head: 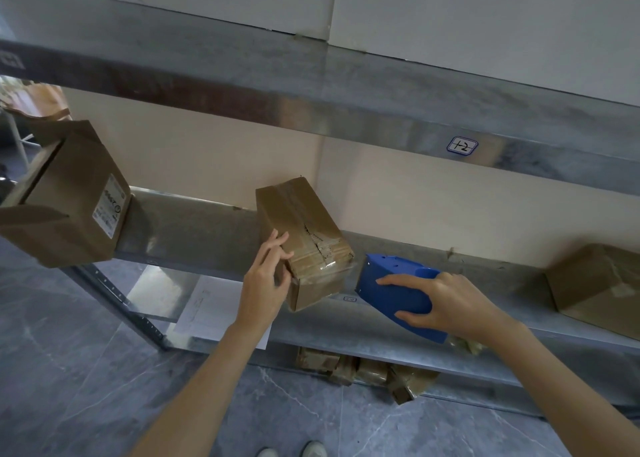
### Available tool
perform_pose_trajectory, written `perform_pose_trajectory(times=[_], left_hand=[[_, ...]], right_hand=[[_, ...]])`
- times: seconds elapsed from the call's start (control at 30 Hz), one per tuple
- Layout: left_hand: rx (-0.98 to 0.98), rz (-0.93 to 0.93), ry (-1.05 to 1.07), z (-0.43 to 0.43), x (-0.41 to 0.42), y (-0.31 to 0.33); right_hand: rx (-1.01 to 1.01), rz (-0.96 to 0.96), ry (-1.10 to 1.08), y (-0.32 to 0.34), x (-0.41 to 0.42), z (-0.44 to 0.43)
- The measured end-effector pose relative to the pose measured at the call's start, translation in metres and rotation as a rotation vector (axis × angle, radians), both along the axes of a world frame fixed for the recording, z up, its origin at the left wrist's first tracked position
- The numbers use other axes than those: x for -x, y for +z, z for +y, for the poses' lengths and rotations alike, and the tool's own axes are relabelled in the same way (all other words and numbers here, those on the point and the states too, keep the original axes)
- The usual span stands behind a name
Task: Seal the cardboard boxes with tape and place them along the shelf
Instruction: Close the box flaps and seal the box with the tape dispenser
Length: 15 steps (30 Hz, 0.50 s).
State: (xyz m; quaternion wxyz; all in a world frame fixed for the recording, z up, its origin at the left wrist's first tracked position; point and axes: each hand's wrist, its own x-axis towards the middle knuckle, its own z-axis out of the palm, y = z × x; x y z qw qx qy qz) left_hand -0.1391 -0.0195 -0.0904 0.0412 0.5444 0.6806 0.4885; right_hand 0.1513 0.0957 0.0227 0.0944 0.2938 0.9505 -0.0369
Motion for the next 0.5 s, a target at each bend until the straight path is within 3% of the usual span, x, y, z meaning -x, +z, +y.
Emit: perform_pose_trajectory(times=[0.27, 0.5], left_hand=[[0.055, 0.041, -0.018, -0.002, -0.003, 0.002], [-0.013, 0.083, 0.076, 0.006, 0.002, 0.011]], right_hand=[[-0.013, 0.017, -0.007, -0.005, 0.000, 0.005], [-0.019, 0.054, -0.015, -0.003, 0.002, 0.008]])
